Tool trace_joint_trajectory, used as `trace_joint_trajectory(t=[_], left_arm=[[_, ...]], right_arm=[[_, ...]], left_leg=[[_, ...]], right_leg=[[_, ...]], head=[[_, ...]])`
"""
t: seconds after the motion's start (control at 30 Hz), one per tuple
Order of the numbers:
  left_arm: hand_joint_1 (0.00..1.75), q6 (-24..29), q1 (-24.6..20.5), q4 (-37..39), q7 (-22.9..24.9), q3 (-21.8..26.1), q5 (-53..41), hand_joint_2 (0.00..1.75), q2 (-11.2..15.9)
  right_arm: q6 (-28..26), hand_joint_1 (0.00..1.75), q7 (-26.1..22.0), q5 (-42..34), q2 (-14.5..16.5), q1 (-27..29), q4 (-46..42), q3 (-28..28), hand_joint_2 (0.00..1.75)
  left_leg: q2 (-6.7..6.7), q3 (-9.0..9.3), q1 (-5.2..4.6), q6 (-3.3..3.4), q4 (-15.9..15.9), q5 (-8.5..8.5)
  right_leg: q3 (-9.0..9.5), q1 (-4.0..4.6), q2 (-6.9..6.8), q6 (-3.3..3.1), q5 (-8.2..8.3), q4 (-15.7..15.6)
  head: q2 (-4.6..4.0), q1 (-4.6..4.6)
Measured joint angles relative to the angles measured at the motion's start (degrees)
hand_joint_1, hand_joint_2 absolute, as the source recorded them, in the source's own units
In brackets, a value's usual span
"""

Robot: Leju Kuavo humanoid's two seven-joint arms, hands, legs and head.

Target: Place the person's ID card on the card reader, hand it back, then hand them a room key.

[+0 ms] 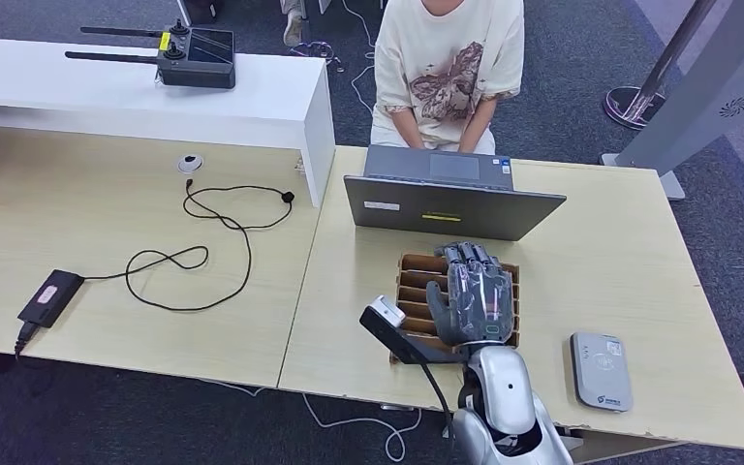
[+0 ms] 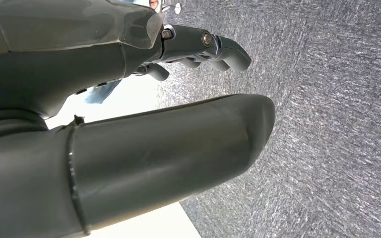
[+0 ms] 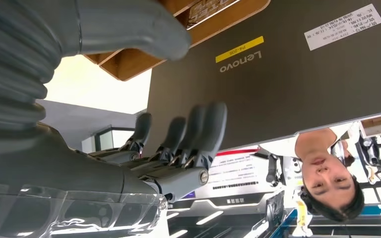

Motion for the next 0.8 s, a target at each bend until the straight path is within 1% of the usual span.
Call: trace_joint_trajectory(t=[0.13,0.37,0.63,0.8], left_arm=[[0.00,0.01,0.00,0.00,0.01,0.00,0.00,0.00,0.03],[0.00,0.11,0.01,0.00,0.01,-0.02,0.00,0.00,0.04],[0.00,0.11,0.01,0.00,0.03,-0.32,0.00,0.00,0.06],[0.00,0.04,-0.01,0.00,0.10,-0.64,0.00,0.00,0.08]], right_arm=[[0.07,0.46,0.10,-0.28,0.03,-0.70,1.48,-0.22,1.75],[-0.08,0.50,0.37,-0.52,0.37,-1.27,4.42,-0.52,1.75],[-0.04,0.67,0.56,-0.49,0.95,-2.02,6.65,-0.68,1.75],[0.01,0.69,0.62,-0.32,1.49,-2.61,8.01,-0.78,1.75]], left_leg=[[0.00,0.00,0.00,0.00,0.00,0.00],[0.00,0.00,0.00,0.00,0.00,0.00],[0.00,0.00,0.00,0.00,0.00,0.00],[0.00,0.00,0.00,-0.01,0.00,0.00]], right_leg=[[0.00,0.00,0.00,0.00,0.00,0.00],[0.00,0.00,0.00,0.00,0.00,0.00],[0.00,0.00,0.00,0.00,0.00,0.00],[0.00,0.00,0.01,0.00,0.00,0.01]], head=[[0.00,0.00],[0.00,0.00],[-0.01,-0.01],[-0.01,-0.01]])
